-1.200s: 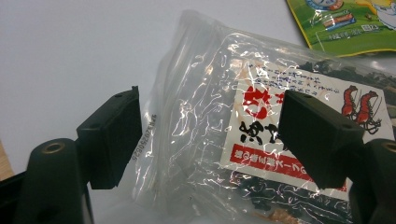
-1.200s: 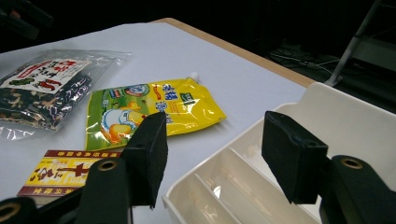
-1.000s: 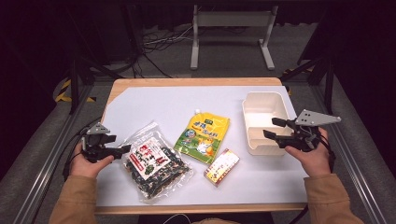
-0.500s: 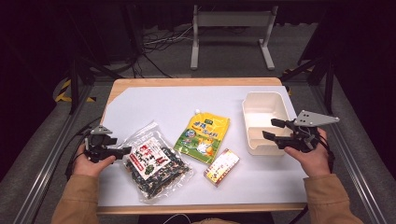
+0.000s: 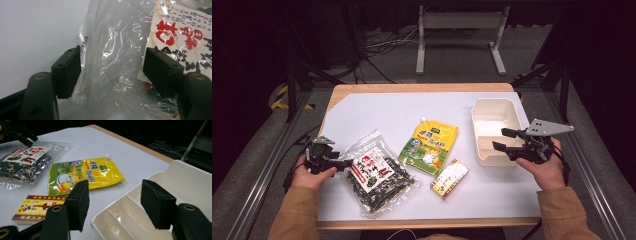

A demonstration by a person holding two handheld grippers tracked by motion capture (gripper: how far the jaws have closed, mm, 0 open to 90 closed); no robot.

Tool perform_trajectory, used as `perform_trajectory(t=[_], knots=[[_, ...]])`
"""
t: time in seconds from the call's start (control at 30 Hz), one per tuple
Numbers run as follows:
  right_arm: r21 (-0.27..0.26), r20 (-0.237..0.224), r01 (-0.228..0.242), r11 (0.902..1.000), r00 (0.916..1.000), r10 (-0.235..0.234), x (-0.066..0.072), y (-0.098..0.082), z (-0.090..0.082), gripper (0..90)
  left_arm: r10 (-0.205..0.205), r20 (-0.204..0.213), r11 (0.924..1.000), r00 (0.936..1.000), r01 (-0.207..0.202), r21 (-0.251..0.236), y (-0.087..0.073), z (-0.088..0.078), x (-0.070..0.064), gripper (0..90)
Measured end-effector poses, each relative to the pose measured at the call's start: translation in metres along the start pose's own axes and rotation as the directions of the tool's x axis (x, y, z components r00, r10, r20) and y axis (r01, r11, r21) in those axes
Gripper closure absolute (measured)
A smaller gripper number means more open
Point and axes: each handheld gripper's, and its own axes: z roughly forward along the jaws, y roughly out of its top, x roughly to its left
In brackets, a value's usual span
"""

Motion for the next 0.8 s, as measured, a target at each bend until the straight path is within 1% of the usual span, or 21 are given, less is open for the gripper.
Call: perform_trajectory(t=[0.07, 0.17, 0.23, 0.27, 0.3, 0.37, 0.43, 0.47, 0.5, 0.53, 0.57, 0.6, 0.63, 0.7, 0.73, 0.77, 0.8], knots=[[0.000, -0.001, -0.001, 1.0000, 1.0000, 0.001, 0.000, 0.000, 0.000, 40.6, -0.023, 0.018, 0.9997, 0.9996, 0.022, 0.010, -0.001, 0.001, 0.002, 32.1], [0.000, -0.001, 0.000, 1.0000, 1.0000, 0.000, 0.000, 0.000, 0.000, 40.5, -0.038, 0.029, 0.9992, 0.9989, 0.037, 0.015, -0.002, 0.002, 0.004, 32.6], [0.000, -0.002, -0.001, 1.0000, 1.0000, 0.001, 0.000, 0.000, 0.000, 40.5, -0.038, 0.028, 0.9992, 0.9989, 0.038, 0.009, -0.003, 0.003, 0.005, 31.9], [0.000, -0.002, -0.001, 1.0000, 1.0000, 0.001, 0.000, 0.000, 0.000, 40.6, -0.028, 0.026, 0.9996, 0.9993, 0.027, 0.007, -0.003, 0.003, 0.004, 31.9], [0.000, -0.002, -0.002, 1.0000, 1.0000, 0.002, 0.000, 0.000, 0.000, 40.5, -0.010, 0.022, 0.9999, 0.9997, 0.010, 0.005, -0.003, 0.004, 0.003, 32.9], [-0.001, -0.003, -0.003, 1.0000, 1.0000, 0.003, 0.000, 0.000, 0.000, 40.4, 0.000, 0.012, 1.0000, 0.9999, 0.000, 0.001, -0.004, 0.004, 0.001, 36.2], [0.000, -0.002, -0.003, 1.0000, 1.0000, 0.003, 0.001, 0.000, 0.000, 40.1, -0.003, 0.011, 1.0000, 0.9999, 0.003, 0.004, -0.003, 0.004, 0.001, 39.5], [0.001, -0.001, -0.002, 1.0000, 1.0000, 0.002, 0.001, 0.000, 0.000, 39.9, -0.020, 0.001, 0.9996, 0.9998, 0.020, 0.022, -0.001, 0.003, 0.000, 40.1], [0.003, 0.000, -0.002, 1.0000, 1.0000, 0.002, 0.001, 0.000, 0.001, 39.6, -0.015, -0.005, 0.9994, 0.9999, 0.015, 0.030, -0.001, 0.003, -0.001, 41.1], [0.004, 0.001, -0.001, 1.0000, 1.0000, 0.001, 0.002, 0.000, 0.001, 39.3, -0.020, -0.013, 0.9993, 0.9997, 0.020, 0.031, 0.000, 0.004, -0.004, 41.9], [0.006, 0.002, 0.000, 1.0000, 1.0000, 0.000, 0.002, 0.001, 0.001, 39.2, -0.013, -0.018, 0.9991, 0.9998, 0.013, 0.040, 0.000, 0.004, -0.005, 42.9], [0.008, 0.002, 0.002, 1.0000, 1.0000, -0.002, 0.003, 0.001, 0.001, 39.1, -0.016, -0.027, 0.9989, 0.9995, 0.017, 0.043, 0.000, 0.004, -0.007, 44.7], [0.008, 0.001, 0.002, 1.0000, 1.0000, -0.002, 0.003, 0.001, 0.002, 39.0, -0.016, -0.027, 0.9989, 0.9995, 0.017, 0.043, 0.000, 0.004, -0.007, 46.0], [0.010, -0.001, 0.002, 0.9999, 1.0000, -0.002, 0.003, 0.001, 0.002, 38.8, -0.016, -0.043, 0.9986, 0.9989, 0.018, 0.050, 0.001, 0.005, -0.011, 49.6], [0.010, -0.001, 0.002, 0.9999, 1.0000, -0.002, 0.003, 0.001, 0.002, 38.8, -0.016, -0.043, 0.9986, 0.9989, 0.018, 0.050, 0.001, 0.005, -0.011, 52.8], [0.012, -0.001, 0.003, 0.9999, 1.0000, -0.003, 0.003, 0.001, 0.003, 38.8, -0.016, -0.065, 0.9983, 0.9978, 0.020, 0.055, 0.002, 0.004, -0.012, 52.8], [0.015, -0.002, 0.003, 0.9999, 1.0000, -0.003, 0.004, 0.001, 0.003, 38.7, -0.023, -0.069, 0.9982, 0.9974, 0.027, 0.054, 0.002, 0.004, -0.013, 58.9]])
